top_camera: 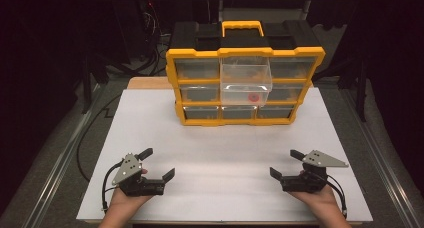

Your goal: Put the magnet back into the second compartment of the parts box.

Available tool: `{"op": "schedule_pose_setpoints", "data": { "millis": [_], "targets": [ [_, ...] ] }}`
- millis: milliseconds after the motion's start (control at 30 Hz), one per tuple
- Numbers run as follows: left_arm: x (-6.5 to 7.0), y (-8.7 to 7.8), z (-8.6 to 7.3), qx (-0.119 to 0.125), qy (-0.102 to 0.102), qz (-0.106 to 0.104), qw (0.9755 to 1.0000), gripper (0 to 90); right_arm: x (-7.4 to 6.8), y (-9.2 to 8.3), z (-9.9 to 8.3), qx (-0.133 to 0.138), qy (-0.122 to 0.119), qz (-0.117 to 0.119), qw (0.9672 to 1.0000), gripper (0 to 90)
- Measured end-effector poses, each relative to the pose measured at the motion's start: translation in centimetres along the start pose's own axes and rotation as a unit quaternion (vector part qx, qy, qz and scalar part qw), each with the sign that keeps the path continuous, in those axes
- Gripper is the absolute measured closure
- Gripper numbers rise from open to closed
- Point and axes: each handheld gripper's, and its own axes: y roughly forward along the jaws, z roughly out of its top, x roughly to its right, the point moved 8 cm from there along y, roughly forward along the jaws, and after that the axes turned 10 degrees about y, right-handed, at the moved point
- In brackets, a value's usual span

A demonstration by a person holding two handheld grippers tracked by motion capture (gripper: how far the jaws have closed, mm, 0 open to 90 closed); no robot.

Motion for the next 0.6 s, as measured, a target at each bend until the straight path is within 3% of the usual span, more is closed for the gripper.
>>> {"op": "schedule_pose_setpoints", "data": {
  "millis": [133, 233, 300, 467, 600],
  "targets": [
    [-0.1, 0.2, -0.1, -0.005, -0.002, 0.002, 1.0000, 0.3, 0.1, -1.6, 0.4, 0.041, -0.011, -0.013, 0.9990, 0.2],
    [-0.2, 0.4, -0.3, -0.010, -0.006, 0.001, 0.9999, 0.3, 0.0, -1.9, 0.6, 0.051, -0.013, -0.011, 0.9985, 0.2],
    [-0.2, 0.6, -0.5, -0.016, -0.006, 0.002, 0.9998, 0.3, 0.0, -2.1, 1.1, 0.070, 0.006, -0.008, 0.9975, 0.2],
    [0.1, 0.5, -0.4, -0.014, -0.005, -0.001, 0.9999, 0.3, -0.2, -2.0, 0.9, 0.064, -0.005, -0.015, 0.9978, 0.2],
    [0.1, 0.4, -0.4, -0.014, -0.004, -0.003, 0.9999, 0.3, 0.0, -2.0, 1.0, 0.068, 0.000, -0.020, 0.9975, 0.2]
  ]
}}
